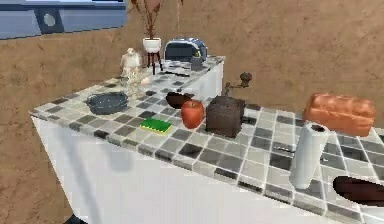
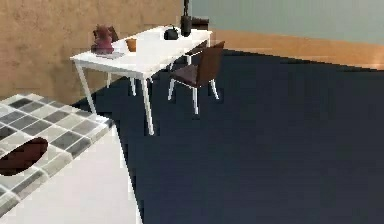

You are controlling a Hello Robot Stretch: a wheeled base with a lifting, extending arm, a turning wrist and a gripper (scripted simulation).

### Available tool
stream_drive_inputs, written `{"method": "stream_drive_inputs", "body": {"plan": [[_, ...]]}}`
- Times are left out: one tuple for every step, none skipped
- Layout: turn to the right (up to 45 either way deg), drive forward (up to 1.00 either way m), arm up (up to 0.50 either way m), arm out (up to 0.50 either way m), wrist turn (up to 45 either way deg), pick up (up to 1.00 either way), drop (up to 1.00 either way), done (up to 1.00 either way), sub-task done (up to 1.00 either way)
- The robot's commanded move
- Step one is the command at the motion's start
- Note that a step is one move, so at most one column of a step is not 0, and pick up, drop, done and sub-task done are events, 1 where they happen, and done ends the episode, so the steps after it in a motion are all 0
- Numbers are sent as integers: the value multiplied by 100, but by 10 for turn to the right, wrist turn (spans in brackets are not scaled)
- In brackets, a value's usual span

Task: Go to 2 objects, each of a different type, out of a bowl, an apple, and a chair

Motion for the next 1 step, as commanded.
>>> {"method": "stream_drive_inputs", "body": {"plan": [[0,0,0,0,0,0,0,100,0]]}}
